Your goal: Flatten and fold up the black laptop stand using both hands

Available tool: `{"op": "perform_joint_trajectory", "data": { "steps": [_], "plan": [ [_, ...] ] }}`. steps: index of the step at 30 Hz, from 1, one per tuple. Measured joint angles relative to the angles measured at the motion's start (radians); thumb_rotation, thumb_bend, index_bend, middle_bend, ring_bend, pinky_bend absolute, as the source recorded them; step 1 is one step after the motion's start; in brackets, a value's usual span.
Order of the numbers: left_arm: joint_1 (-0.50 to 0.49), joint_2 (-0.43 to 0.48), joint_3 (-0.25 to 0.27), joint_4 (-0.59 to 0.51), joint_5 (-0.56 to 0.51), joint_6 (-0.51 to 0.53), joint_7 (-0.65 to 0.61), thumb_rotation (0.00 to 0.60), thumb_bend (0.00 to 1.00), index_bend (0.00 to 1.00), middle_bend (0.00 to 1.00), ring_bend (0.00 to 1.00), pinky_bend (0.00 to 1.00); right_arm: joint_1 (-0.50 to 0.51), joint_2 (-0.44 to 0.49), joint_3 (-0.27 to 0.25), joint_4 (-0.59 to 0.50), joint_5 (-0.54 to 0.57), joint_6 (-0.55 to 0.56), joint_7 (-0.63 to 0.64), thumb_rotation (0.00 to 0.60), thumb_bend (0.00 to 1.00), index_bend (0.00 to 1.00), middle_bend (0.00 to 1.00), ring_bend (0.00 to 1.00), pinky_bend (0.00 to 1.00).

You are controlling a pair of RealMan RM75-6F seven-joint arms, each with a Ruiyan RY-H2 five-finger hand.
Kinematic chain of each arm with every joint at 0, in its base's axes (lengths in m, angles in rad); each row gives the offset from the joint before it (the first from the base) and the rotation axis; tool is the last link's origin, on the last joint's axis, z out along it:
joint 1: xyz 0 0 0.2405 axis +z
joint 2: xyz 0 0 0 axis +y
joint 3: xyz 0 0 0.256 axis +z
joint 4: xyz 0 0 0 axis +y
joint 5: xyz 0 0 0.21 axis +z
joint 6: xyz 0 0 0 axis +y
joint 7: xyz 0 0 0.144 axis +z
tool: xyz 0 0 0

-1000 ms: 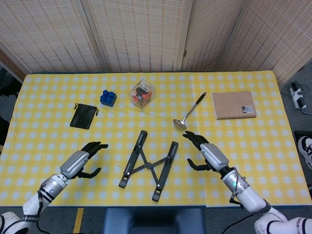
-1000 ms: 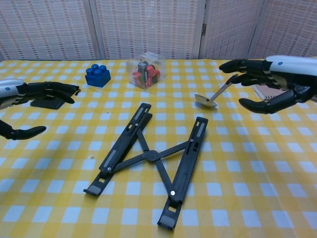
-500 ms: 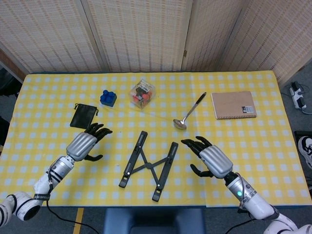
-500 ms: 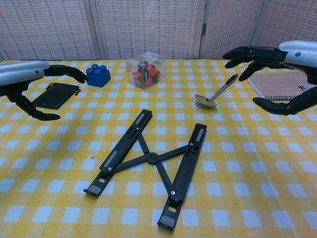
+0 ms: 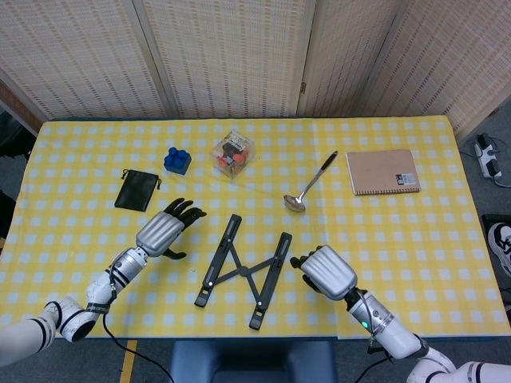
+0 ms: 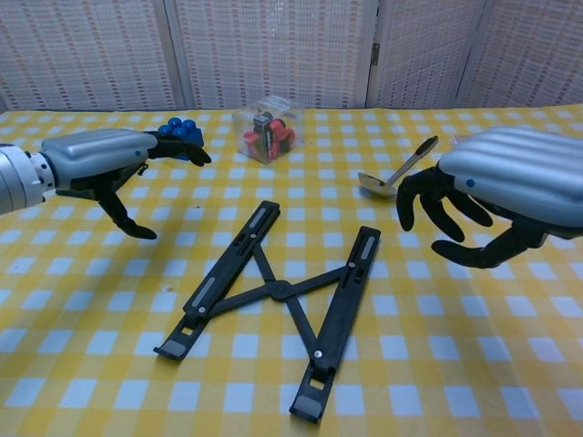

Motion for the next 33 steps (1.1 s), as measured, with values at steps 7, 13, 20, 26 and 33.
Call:
{"op": "perform_joint_trajectory", "data": {
  "steps": [7,13,20,26,33],
  "plan": [
    [0.0,-0.01,0.013,0.019,0.005,0.012,-0.029,0.6,0.17,0.15,0.17,0.05,0.0,0.046,-0.116,0.051,0.182,0.092,-0.061,-0.032,0.593,0.44,0.49,0.76,0.78,0.75],
    [0.012,-0.001,0.027,0.008,0.011,0.035,-0.045,0.6,0.17,0.14,0.17,0.05,0.0,0.101,-0.228,0.079,0.331,0.133,-0.111,-0.033,0.593,0.44,0.49,0.76,0.78,0.75],
    [0.022,0.019,0.039,-0.007,0.013,0.046,-0.062,0.6,0.16,0.13,0.17,0.05,0.0,0.129,-0.319,0.079,0.46,0.145,-0.122,-0.043,0.594,0.23,0.49,0.78,0.8,0.75],
    [0.025,0.019,0.045,-0.001,0.007,0.042,-0.072,0.6,0.16,0.13,0.17,0.05,0.0,0.134,-0.376,0.075,0.54,0.128,-0.086,-0.023,0.6,0.22,0.49,0.78,0.8,0.75],
    [0.029,0.016,0.046,0.01,0.001,0.043,-0.084,0.6,0.16,0.13,0.17,0.05,0.0,0.151,-0.428,0.079,0.613,0.118,-0.078,0.002,0.6,0.22,0.49,0.78,0.8,0.75]
  ]
}}
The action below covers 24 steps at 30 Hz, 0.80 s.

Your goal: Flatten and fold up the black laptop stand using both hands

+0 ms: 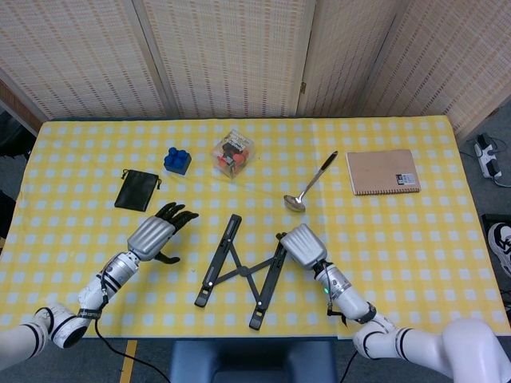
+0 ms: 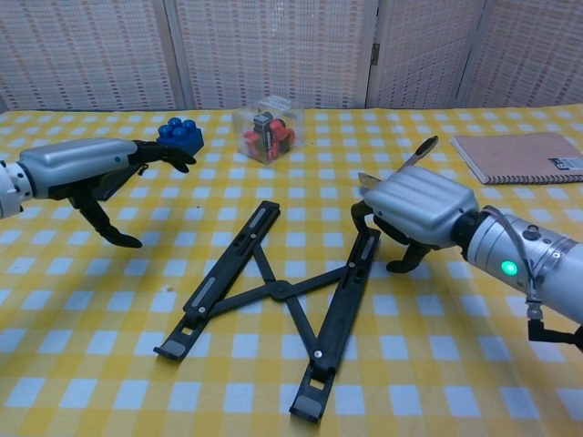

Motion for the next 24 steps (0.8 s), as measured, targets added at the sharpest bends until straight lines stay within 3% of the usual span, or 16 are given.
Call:
{"op": "perform_joint_trajectory", "data": {
  "steps": [12,19,24],
  "plan": [
    [0.013,0.001,0.006,0.022,-0.004,0.011,-0.027,0.6,0.16,0.13,0.17,0.05,0.0,0.064,-0.111,0.049,0.105,0.007,-0.004,-0.001,0.6,0.22,0.49,0.78,0.8,0.75],
    [0.018,0.008,0.003,0.026,-0.011,0.015,-0.024,0.6,0.16,0.13,0.17,0.05,0.0,0.143,-0.213,0.11,0.208,0.034,-0.027,-0.009,0.6,0.22,0.49,0.78,0.8,0.75],
    [0.018,0.006,-0.004,0.04,-0.017,0.017,-0.014,0.6,0.16,0.13,0.17,0.05,0.0,0.164,-0.211,0.112,0.181,0.024,-0.026,-0.008,0.6,0.22,0.49,0.78,0.8,0.75]
  ]
}}
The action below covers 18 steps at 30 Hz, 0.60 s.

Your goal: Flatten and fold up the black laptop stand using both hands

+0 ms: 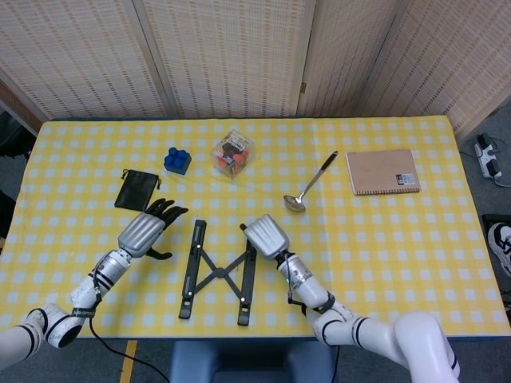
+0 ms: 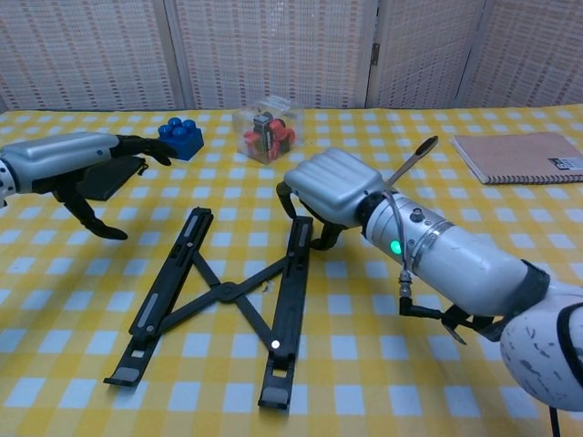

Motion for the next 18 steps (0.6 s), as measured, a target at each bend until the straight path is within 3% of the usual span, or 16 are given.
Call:
{"op": "perform_joint_trajectory", "data": {
  "steps": [13,18],
  "plan": [
    [-0.077,-0.087,-0.011,0.134,0.053,-0.02,0.095,0.6,0.18,0.13,0.2,0.1,0.02,-0.07,0.239,-0.065,-0.465,-0.048,0.08,-0.085,0.6,0.22,0.49,0.78,0.8,0.75],
    [-0.091,-0.127,-0.005,0.172,0.061,-0.028,0.116,0.6,0.18,0.16,0.24,0.13,0.06,-0.089,0.264,-0.102,-0.495,-0.054,0.086,-0.13,0.6,0.22,0.49,0.78,0.8,0.75]
  ]
}}
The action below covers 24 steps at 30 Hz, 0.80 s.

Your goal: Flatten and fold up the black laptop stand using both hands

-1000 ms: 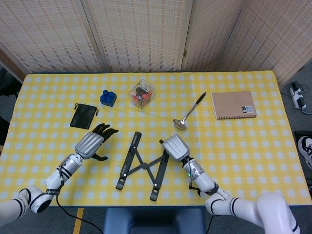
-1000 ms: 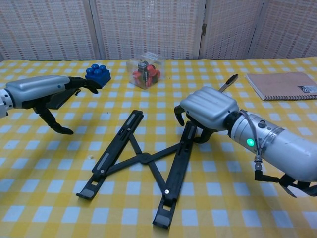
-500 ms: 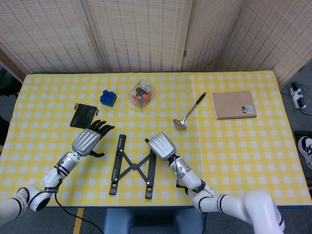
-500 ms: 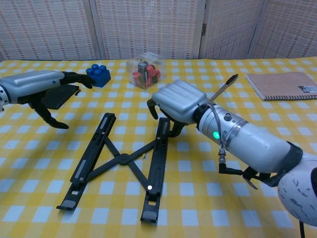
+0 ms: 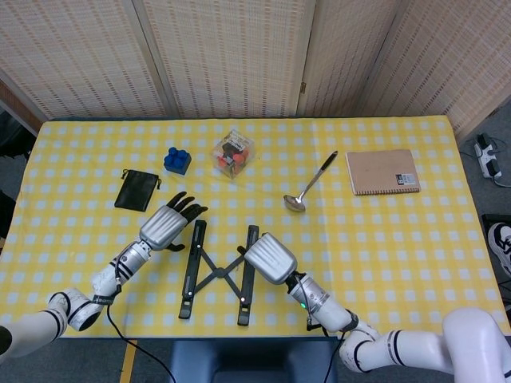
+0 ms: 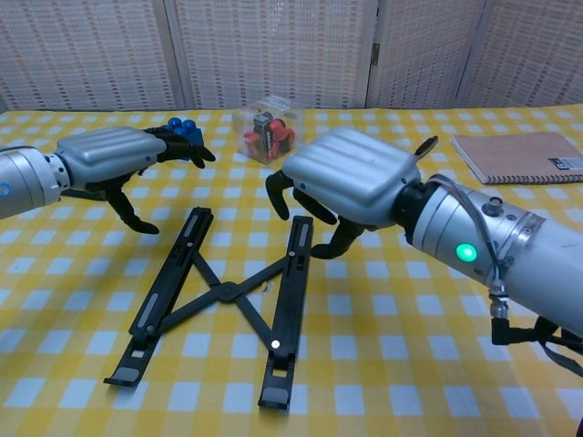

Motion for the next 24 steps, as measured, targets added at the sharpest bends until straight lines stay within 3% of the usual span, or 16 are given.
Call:
{"op": "perform_joint_trajectory", "data": {
  "steps": [9,24],
  "plan": [
    [-0.014,-0.064,0.007,0.11,0.004,-0.008,0.042,0.6,0.18,0.19,0.28,0.15,0.06,-0.008,-0.017,-0.026,0.039,0.01,-0.019,-0.011,0.6,0.22,0.49,0.78,0.8,0.75],
    [-0.029,-0.154,0.025,0.216,0.003,-0.022,-0.043,0.6,0.17,0.18,0.28,0.16,0.08,-0.005,-0.039,-0.037,0.071,0.016,-0.043,-0.014,0.6,0.22,0.49,0.78,0.8,0.75]
  ]
}}
